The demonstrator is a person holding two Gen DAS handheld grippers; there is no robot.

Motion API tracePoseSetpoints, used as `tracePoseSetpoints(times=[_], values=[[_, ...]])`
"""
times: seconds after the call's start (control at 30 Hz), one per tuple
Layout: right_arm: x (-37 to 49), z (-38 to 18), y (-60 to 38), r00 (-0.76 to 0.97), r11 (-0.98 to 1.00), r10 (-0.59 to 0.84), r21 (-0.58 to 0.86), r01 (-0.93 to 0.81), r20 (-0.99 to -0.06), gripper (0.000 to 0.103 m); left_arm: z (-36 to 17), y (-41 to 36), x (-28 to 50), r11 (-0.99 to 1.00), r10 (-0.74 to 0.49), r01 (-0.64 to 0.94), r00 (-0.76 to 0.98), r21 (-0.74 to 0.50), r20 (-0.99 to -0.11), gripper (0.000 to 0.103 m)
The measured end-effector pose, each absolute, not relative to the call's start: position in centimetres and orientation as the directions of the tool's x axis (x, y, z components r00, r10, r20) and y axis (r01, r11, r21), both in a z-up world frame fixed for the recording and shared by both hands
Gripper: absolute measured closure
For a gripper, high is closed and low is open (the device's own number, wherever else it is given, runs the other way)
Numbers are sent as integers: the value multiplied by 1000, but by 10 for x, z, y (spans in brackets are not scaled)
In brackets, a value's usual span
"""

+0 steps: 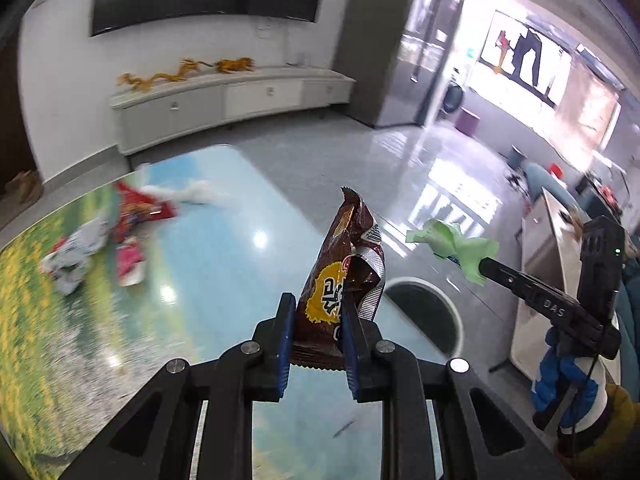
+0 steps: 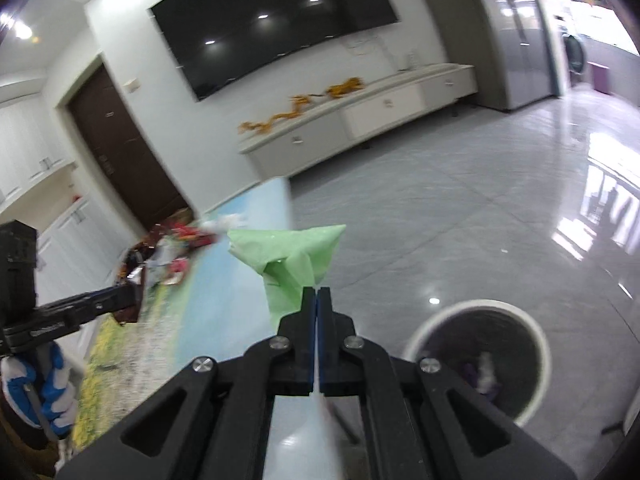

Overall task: Collect trash
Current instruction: 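Carry the green wrapper and brown chip bag over the bin and open both grippers, then move both tools back over the table and grasp the pink wrapper with the right gripper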

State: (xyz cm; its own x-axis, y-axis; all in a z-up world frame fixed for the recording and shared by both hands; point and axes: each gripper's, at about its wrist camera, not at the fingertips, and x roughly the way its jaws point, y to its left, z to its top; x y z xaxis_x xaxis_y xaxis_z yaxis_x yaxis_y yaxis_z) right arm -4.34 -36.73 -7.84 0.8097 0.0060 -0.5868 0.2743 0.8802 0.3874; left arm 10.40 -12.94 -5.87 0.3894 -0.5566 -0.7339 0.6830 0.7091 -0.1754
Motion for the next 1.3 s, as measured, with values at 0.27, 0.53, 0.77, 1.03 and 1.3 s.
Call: tracePoseSetpoints(times=[0.27, 0.53, 0.77, 1.03, 1.3], values=[[-75, -131, -442, 696, 786, -152, 342, 515, -701, 102, -84, -252, 87, 570, -573, 800, 223, -188, -788, 82], [-76, -166, -481, 625, 735, -184, 316, 600, -759, 98, -104, -315, 87, 520, -614, 808, 129, -277, -778, 33], [-94, -149, -482, 659, 719, -194, 352, 599, -726, 97, -76, -284, 91, 554, -645, 788, 204, -267, -737, 33], [-69, -45, -427, 835, 837, -120, 398, 377, -537, 47, -16, -187, 131, 713, -615, 661, 427, -235, -663, 35], [-4, 49, -332, 914, 943, 33, 317, 106, -405, 46, 6, -31, 172, 896, -415, 417, 666, -152, -620, 33]])
